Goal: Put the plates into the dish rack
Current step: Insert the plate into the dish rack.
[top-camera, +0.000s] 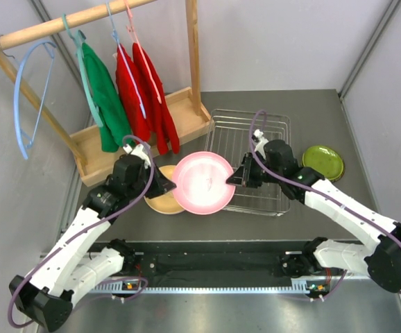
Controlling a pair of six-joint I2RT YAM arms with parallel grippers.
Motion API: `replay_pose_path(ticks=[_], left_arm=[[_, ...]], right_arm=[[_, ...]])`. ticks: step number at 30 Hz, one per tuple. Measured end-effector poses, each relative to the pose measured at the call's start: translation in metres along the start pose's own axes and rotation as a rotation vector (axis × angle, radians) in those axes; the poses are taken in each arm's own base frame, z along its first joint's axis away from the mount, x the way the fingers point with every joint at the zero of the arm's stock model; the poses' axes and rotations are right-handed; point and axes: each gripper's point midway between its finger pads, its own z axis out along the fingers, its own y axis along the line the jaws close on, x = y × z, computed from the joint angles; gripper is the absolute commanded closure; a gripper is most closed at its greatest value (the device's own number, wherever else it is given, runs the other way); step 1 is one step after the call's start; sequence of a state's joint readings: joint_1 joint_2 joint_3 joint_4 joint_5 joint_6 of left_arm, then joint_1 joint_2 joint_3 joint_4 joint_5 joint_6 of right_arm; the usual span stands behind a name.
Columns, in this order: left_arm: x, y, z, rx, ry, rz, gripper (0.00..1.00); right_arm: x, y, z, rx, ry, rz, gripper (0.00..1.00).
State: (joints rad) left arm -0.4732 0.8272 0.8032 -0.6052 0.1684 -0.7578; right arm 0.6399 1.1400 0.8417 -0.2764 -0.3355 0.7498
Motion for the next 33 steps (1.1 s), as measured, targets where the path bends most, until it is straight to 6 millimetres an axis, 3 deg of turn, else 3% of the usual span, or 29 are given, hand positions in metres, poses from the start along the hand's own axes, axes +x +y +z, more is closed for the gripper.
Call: replay_pose_path(ticks=[6, 9, 16, 18, 21, 26, 28, 31, 33], left_arm=[[-0.008, -0.017, -0.009, 0.082, -0.045, -0.003, 0.55], [-0.013, -0.028, -0.012, 0.137, -0.068, 0.001, 0.45], [-0.014, -0.039, -0.007, 0.216, -0.085, -0.009, 0.42], [-0.013, -0.042, -0.005, 0.236, -0.08, -0.014, 0.43], [-0.011, -0.047, -0.001, 0.266, -0.065, -0.03, 0.53], [-0.011, -0.049, 0.001, 0.283, -0.059, -0.044, 0.91], [-0.01, -0.043, 0.003, 0.255, -0.059, -0.044, 1.0], [-0.009, -0.042, 0.004, 0.249, -0.058, -0.05, 1.0], [-0.009, -0.041, 0.004, 0.248, -0.056, -0.05, 1.0]], right_arm=[[0.005, -0.002, 0.001, 0.0, 0.015, 0.026, 1.0], [0.008, 0.003, 0.001, -0.026, 0.032, 0.034, 1.0], [0.005, 0.017, 0.001, -0.093, 0.025, 0.047, 1.0], [0.005, 0.018, 0.003, -0.1, 0.029, 0.055, 1.0], [0.007, 0.017, 0.007, -0.104, 0.04, 0.069, 1.0], [0.008, 0.015, 0.009, -0.1, 0.042, 0.076, 1.0], [0.006, 0.016, 0.009, -0.106, 0.036, 0.074, 1.0], [0.007, 0.015, 0.01, -0.101, 0.035, 0.07, 0.89], [0.007, 0.015, 0.01, -0.101, 0.035, 0.069, 0.76]])
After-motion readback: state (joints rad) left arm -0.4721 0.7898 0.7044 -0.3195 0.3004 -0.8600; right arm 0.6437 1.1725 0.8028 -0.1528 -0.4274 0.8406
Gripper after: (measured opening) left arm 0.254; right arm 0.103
